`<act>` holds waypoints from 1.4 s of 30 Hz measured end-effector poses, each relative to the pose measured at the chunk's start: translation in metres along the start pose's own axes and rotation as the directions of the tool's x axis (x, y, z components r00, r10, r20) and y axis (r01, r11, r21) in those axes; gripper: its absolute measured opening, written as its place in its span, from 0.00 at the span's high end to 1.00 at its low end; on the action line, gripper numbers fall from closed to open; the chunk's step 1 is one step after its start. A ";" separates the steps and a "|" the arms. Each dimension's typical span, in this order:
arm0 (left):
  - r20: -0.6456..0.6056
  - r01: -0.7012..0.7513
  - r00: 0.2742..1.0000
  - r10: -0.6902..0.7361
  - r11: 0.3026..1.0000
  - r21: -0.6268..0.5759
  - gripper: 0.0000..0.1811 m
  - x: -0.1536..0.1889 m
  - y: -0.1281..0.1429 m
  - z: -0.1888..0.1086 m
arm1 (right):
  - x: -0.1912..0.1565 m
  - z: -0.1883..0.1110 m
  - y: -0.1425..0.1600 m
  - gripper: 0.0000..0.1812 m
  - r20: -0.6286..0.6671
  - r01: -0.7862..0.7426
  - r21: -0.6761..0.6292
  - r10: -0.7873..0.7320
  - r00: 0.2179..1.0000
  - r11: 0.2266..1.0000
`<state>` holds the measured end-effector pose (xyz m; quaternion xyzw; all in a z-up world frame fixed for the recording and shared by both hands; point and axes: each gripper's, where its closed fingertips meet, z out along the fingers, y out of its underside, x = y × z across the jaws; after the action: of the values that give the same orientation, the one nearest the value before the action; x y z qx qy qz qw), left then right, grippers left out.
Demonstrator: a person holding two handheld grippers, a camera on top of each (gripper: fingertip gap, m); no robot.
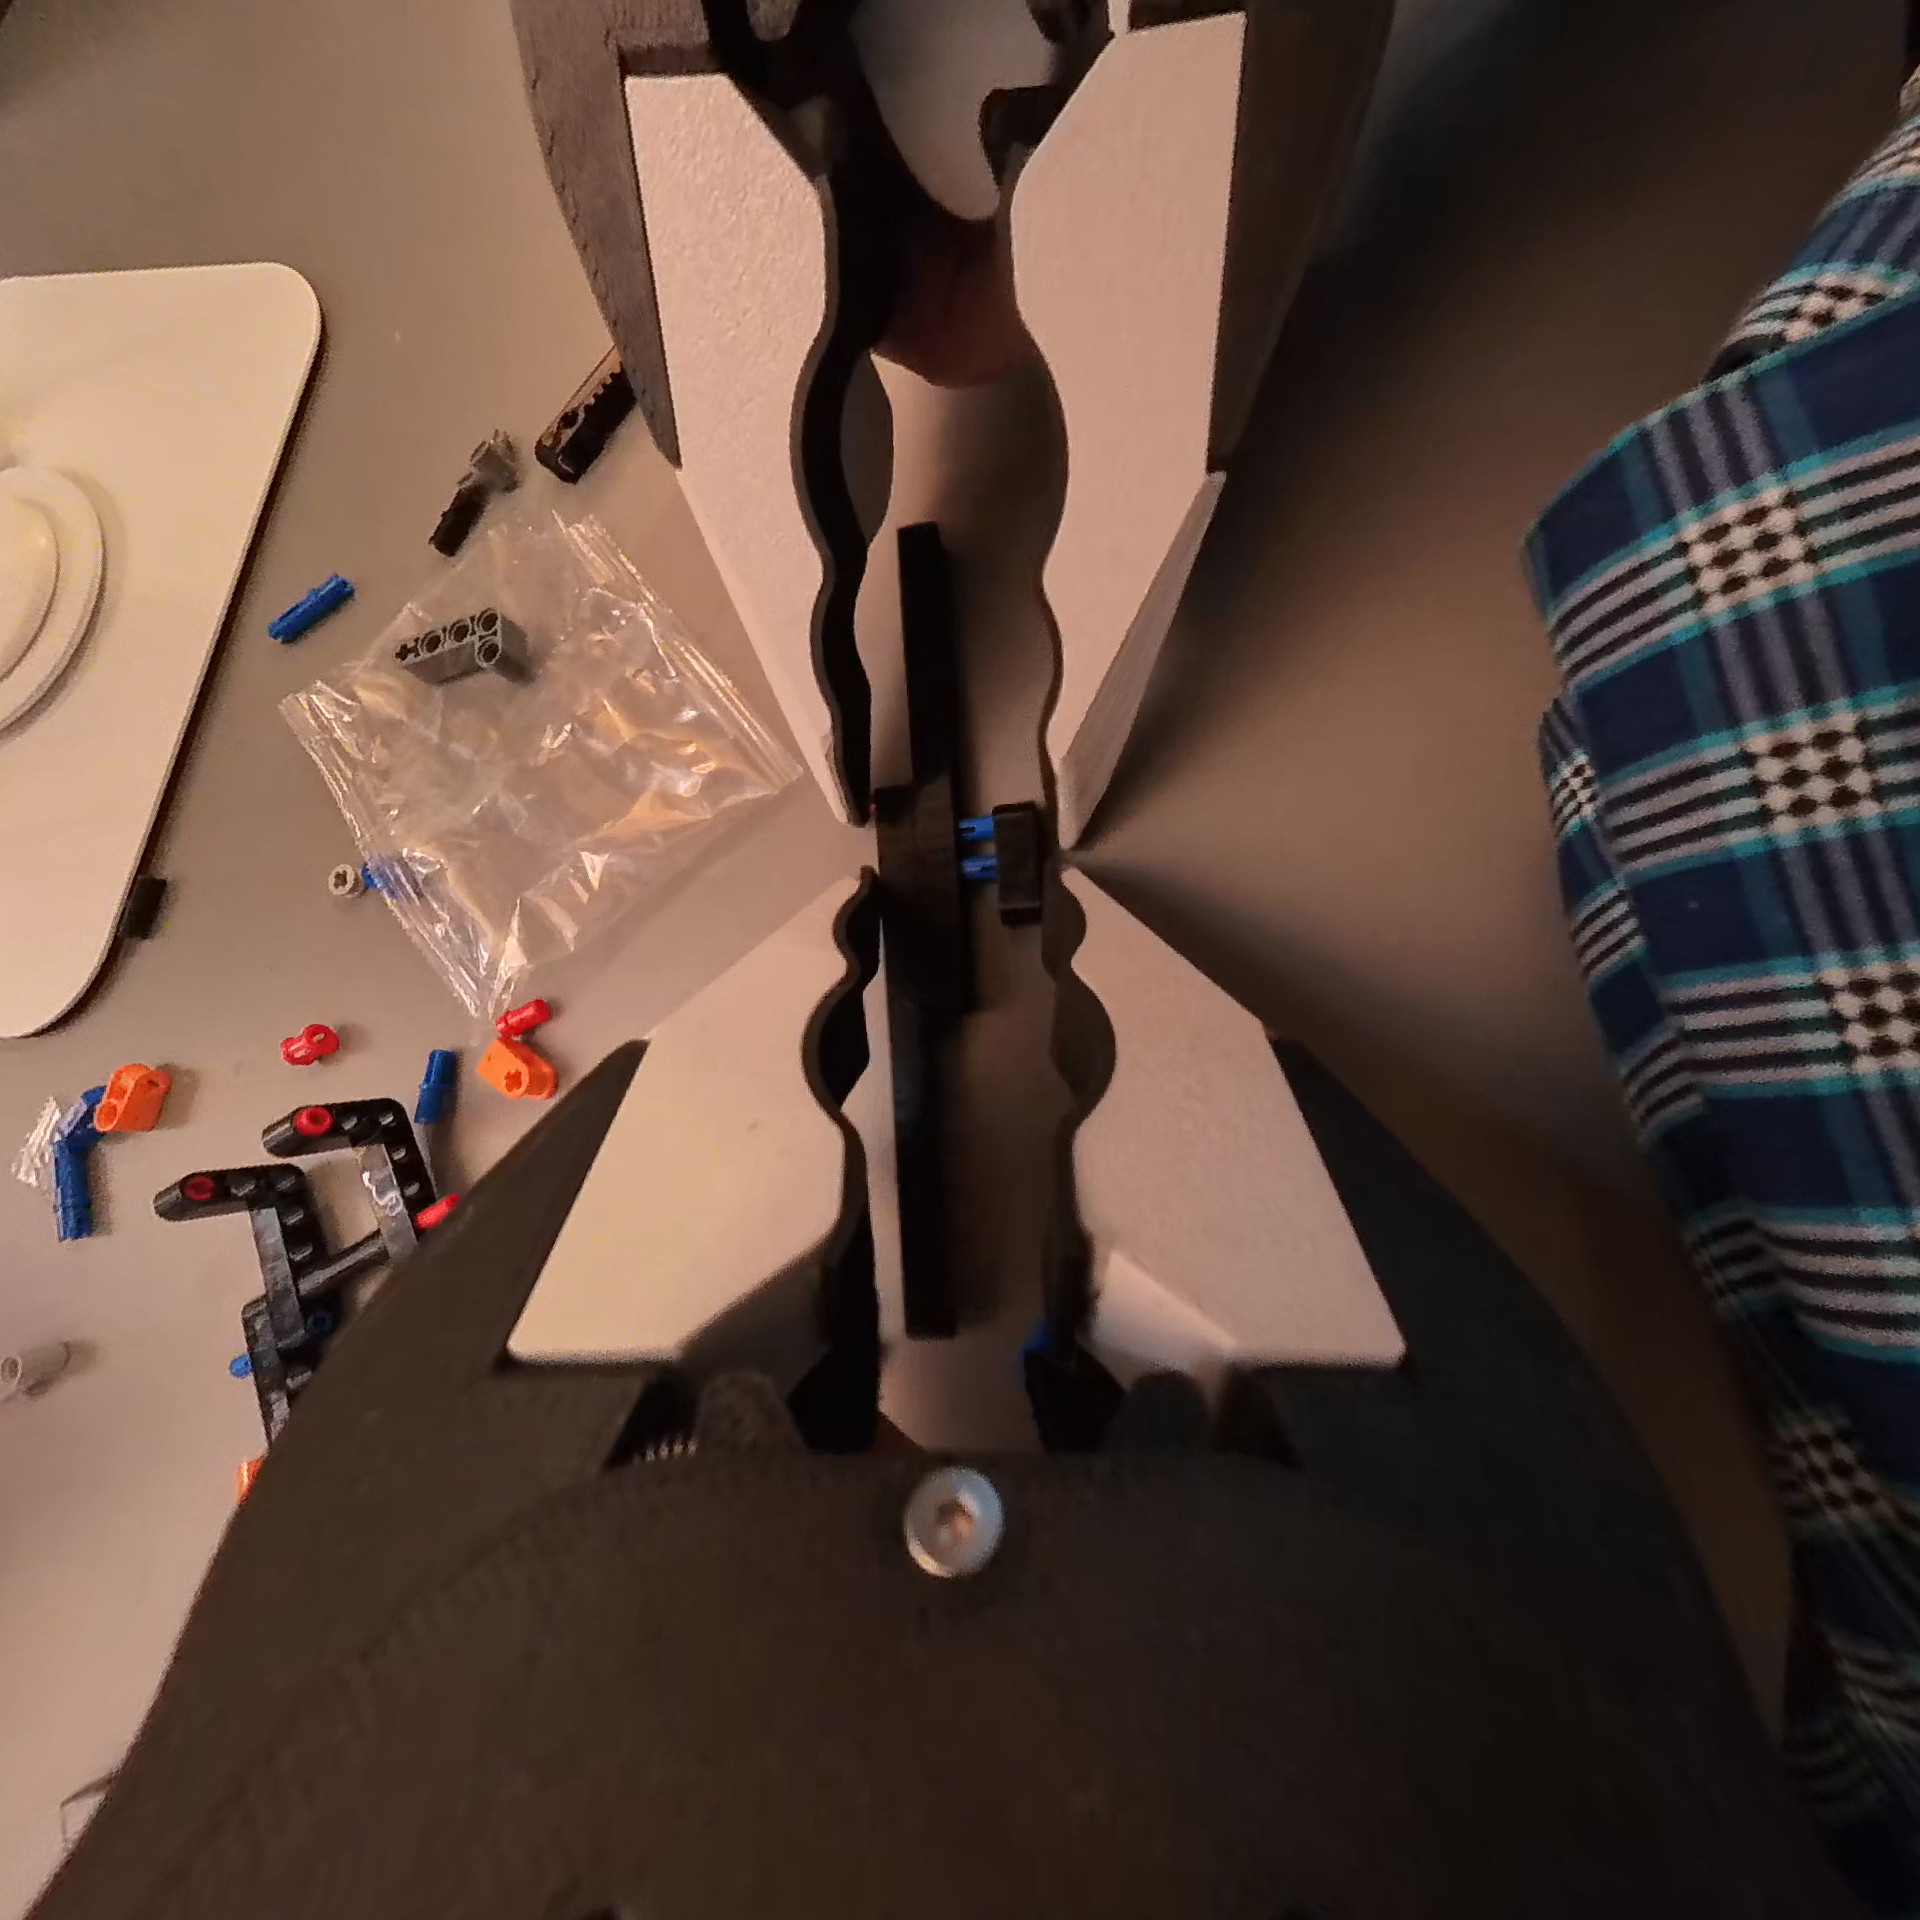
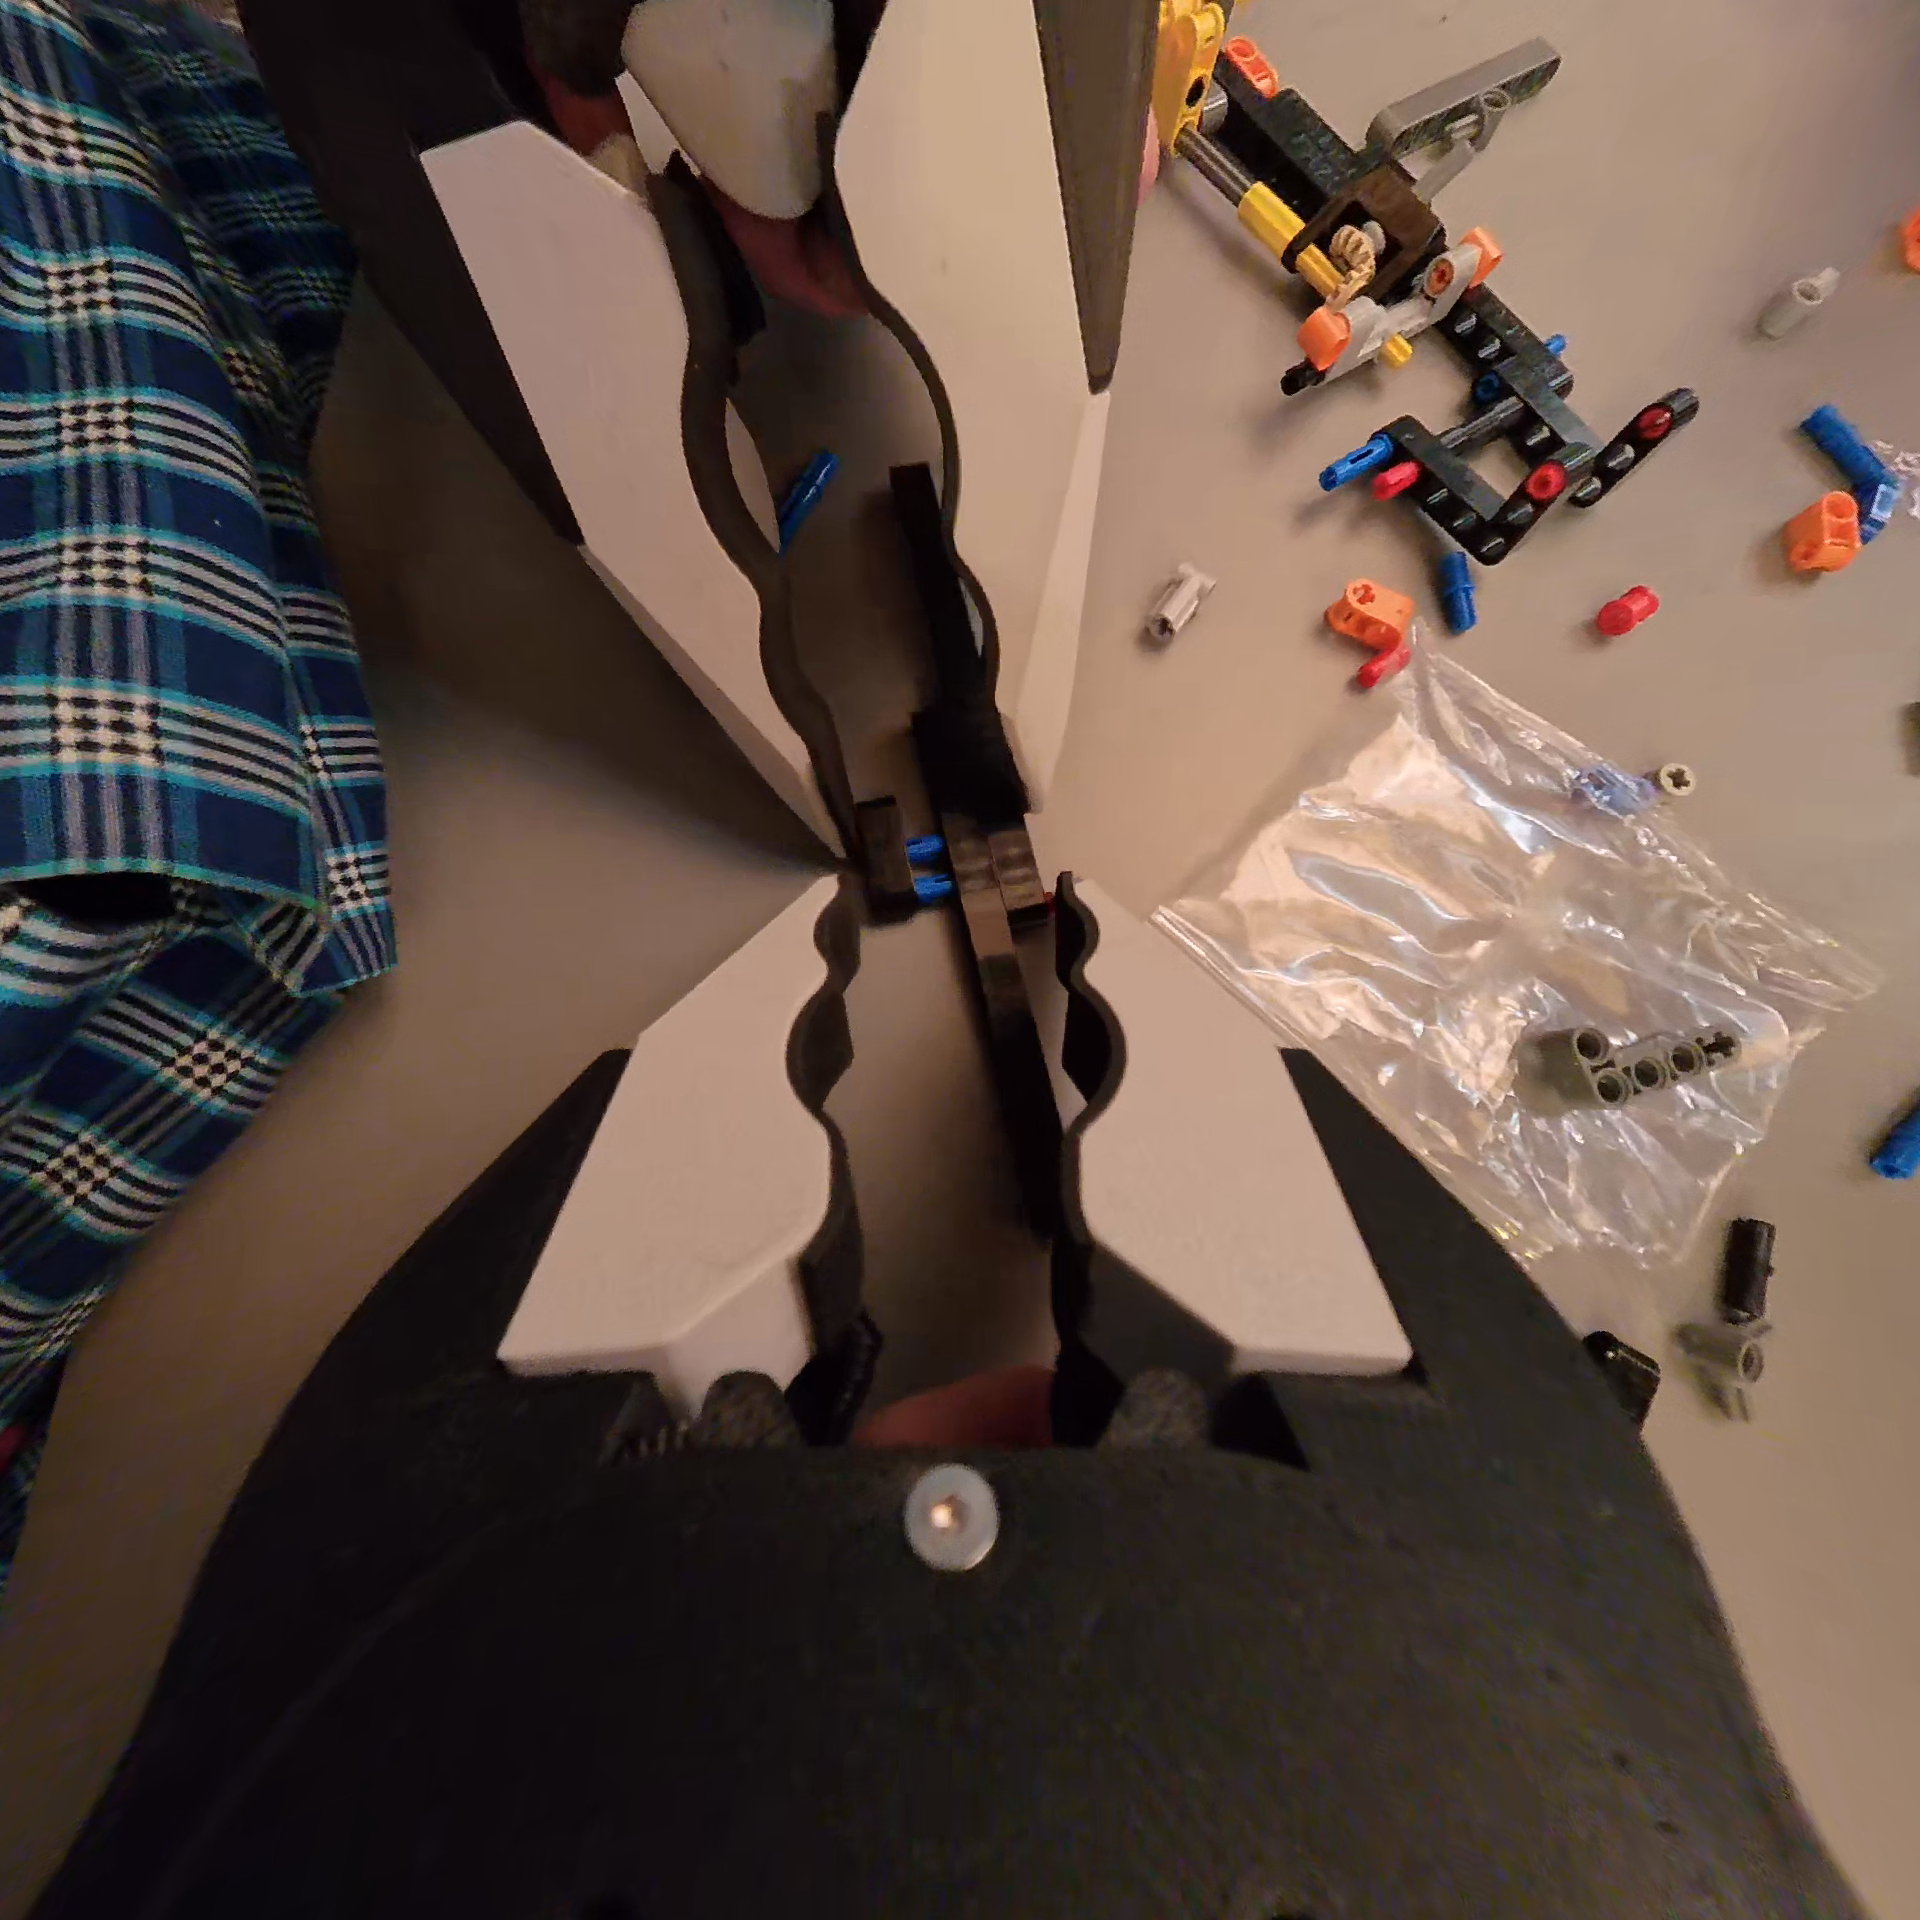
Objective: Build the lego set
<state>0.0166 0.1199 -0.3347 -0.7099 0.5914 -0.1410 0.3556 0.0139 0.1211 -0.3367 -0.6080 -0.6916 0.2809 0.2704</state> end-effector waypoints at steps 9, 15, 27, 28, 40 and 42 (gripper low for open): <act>-0.002 0.008 1.000 -0.008 1.000 0.001 0.83 0.000 -0.001 0.001 | 0.002 -0.003 0.001 0.82 -0.006 0.000 0.008 0.000 1.000 1.000; -0.007 0.024 1.000 -0.024 1.000 -0.005 0.81 -0.002 0.002 -0.004 | 0.001 -0.005 0.003 0.82 -0.010 0.003 0.008 -0.003 1.000 1.000; -0.055 0.019 0.998 -0.019 1.000 -0.001 0.84 0.001 0.002 -0.001 | 0.000 -0.006 0.004 0.81 0.001 -0.001 0.009 0.001 1.000 1.000; -0.059 0.018 0.998 -0.018 1.000 0.000 0.84 0.001 0.002 -0.001 | 0.000 -0.006 0.004 0.82 -0.001 0.002 0.010 -0.002 1.000 1.000; -0.068 0.015 0.998 -0.015 1.000 -0.001 0.84 0.003 0.002 -0.001 | -0.001 -0.006 0.004 0.83 -0.005 0.030 0.011 -0.029 1.000 0.999; -0.072 0.013 0.997 -0.013 1.000 -0.004 0.84 0.003 0.002 -0.001 | -0.002 -0.005 0.004 0.83 -0.005 0.036 0.010 -0.036 0.999 0.999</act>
<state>0.0153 0.1171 -0.3358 -0.7088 0.5994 -0.1678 0.3319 0.0209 0.1199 -0.3360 -0.5948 -0.7003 0.2780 0.2802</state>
